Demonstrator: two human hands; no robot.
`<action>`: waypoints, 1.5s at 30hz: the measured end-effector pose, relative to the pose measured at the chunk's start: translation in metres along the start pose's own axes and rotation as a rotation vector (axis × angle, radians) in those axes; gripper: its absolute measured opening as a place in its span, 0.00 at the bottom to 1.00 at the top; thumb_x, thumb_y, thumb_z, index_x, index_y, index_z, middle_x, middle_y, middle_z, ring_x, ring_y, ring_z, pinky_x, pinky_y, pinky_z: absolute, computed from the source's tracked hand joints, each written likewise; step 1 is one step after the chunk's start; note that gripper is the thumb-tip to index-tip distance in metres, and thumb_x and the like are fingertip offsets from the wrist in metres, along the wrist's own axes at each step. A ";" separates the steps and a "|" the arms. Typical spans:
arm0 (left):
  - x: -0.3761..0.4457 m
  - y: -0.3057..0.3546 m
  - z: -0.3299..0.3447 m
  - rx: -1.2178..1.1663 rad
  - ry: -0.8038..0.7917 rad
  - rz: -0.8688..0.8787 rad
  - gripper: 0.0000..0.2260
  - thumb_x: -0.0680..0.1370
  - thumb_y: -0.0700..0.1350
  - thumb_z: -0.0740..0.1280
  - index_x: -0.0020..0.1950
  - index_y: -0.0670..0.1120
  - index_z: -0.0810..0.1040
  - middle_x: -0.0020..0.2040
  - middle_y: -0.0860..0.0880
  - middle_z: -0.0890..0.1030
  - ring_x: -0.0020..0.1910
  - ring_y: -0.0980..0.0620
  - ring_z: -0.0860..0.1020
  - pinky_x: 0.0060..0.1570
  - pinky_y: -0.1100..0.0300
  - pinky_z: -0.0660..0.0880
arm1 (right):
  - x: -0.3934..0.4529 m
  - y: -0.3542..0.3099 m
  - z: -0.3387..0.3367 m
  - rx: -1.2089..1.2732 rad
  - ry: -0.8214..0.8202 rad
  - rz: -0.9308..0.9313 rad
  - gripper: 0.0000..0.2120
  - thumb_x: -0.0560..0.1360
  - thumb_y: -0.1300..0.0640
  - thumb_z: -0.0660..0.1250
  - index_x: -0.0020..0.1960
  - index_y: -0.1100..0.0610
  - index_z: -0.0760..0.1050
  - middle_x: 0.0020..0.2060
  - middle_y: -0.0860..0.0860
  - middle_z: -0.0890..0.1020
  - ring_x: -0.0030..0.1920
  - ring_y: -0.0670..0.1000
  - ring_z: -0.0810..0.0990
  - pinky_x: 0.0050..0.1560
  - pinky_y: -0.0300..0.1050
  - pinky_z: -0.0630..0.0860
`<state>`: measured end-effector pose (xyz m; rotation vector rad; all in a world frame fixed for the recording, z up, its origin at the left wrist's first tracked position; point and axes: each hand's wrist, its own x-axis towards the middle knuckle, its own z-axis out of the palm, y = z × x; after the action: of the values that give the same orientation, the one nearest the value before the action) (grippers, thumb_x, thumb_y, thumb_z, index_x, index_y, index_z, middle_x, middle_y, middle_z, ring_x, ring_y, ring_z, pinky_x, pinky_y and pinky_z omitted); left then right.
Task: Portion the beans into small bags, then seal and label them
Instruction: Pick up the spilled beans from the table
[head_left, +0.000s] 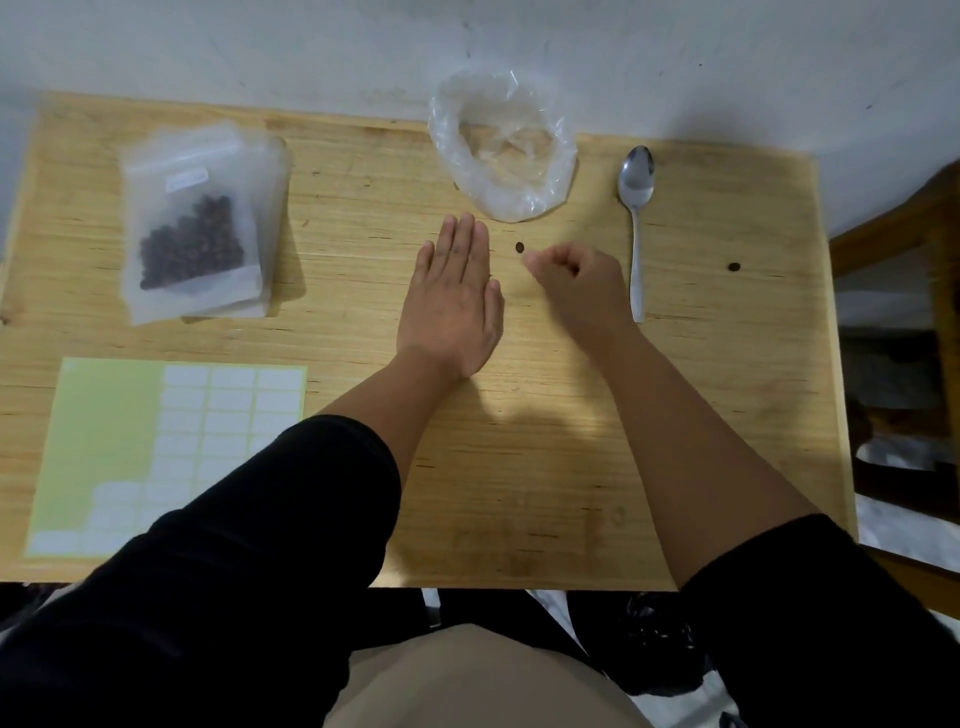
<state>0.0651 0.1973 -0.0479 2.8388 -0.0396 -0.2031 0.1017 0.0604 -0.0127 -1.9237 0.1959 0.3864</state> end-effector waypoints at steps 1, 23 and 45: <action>0.000 0.000 0.000 0.000 0.002 -0.003 0.26 0.82 0.49 0.44 0.77 0.41 0.44 0.78 0.44 0.45 0.77 0.48 0.40 0.75 0.53 0.40 | -0.004 -0.002 -0.004 0.291 -0.044 0.113 0.09 0.75 0.55 0.66 0.37 0.56 0.72 0.26 0.46 0.67 0.26 0.43 0.65 0.26 0.33 0.64; 0.000 -0.001 0.002 -0.013 0.022 0.000 0.25 0.82 0.49 0.45 0.77 0.41 0.45 0.78 0.43 0.46 0.77 0.48 0.41 0.75 0.53 0.40 | 0.023 0.002 0.009 -0.287 0.089 -0.143 0.14 0.70 0.57 0.71 0.55 0.55 0.81 0.47 0.51 0.84 0.34 0.35 0.70 0.53 0.34 0.71; -0.006 -0.001 0.003 0.027 -0.041 0.095 0.26 0.82 0.49 0.44 0.77 0.40 0.44 0.78 0.42 0.44 0.77 0.46 0.40 0.75 0.52 0.39 | -0.052 0.017 0.015 0.418 0.235 0.244 0.10 0.76 0.50 0.66 0.41 0.55 0.75 0.21 0.42 0.68 0.22 0.41 0.65 0.25 0.36 0.64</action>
<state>0.0592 0.1973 -0.0500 2.8512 -0.1870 -0.2415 0.0449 0.0659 -0.0137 -1.5300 0.6205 0.2536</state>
